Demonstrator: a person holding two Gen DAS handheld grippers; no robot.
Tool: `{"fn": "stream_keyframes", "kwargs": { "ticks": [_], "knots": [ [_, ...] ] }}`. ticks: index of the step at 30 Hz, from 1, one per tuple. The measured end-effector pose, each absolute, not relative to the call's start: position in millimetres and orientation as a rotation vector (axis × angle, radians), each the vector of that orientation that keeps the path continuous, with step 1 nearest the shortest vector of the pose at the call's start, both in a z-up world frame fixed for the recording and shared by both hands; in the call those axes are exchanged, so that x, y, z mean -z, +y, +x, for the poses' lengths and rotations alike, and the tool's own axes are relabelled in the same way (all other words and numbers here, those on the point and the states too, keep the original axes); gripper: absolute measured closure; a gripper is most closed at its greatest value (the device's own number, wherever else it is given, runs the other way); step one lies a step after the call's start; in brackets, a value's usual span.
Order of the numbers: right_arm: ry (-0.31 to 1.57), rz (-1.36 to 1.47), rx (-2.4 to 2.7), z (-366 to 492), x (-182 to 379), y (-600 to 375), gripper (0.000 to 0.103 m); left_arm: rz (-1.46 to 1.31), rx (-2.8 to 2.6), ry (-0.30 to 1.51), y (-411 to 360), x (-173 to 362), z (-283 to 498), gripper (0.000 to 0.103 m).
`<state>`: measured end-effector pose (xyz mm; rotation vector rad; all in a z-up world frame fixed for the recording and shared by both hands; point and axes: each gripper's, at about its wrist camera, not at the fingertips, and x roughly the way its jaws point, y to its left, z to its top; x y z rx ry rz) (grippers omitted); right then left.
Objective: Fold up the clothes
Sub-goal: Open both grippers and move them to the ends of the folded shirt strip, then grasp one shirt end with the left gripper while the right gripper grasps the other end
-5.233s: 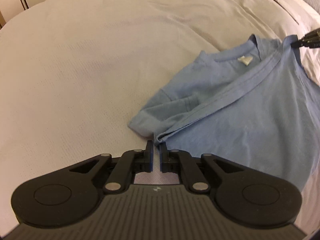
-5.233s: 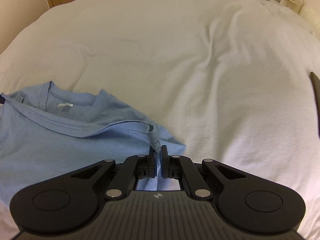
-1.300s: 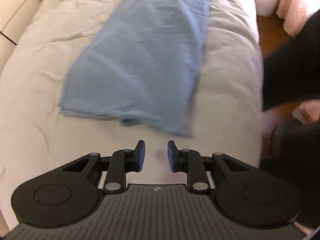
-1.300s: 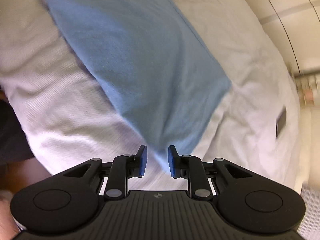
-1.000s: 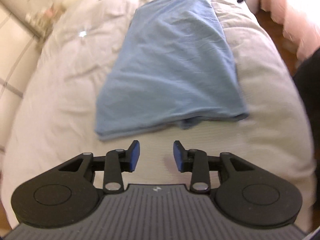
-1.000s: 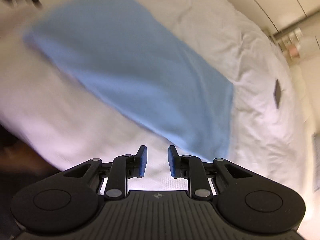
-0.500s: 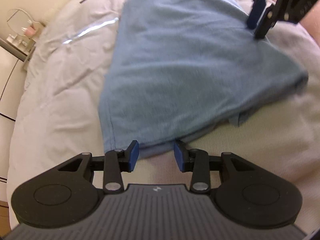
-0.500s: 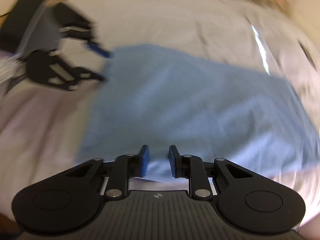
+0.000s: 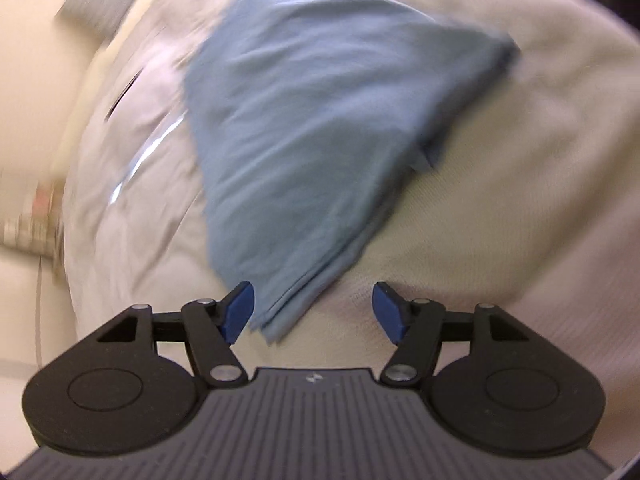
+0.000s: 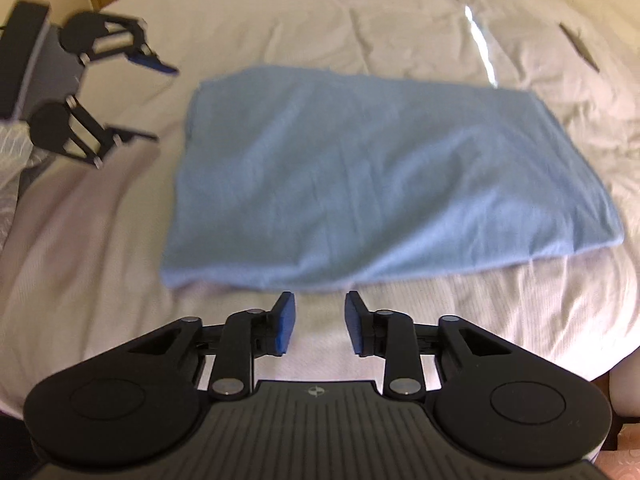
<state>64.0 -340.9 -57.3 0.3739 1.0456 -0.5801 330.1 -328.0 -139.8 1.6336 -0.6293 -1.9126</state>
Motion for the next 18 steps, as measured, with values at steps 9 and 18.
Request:
{"fn": "stream_keyframes", "kwargs": {
  "ticks": [9, 18],
  "knots": [
    [1.052, 0.341, 0.723, 90.5, 58.5, -302.7, 0.064, 1.593, 1.93, -1.01, -339.7, 169.5, 346.9, 0.087],
    [1.086, -0.104, 0.57, 166.8, 86.8, -238.2, 0.049, 1.518, 1.976, -0.891, -353.8, 163.6, 354.5, 0.097]
  ]
}}
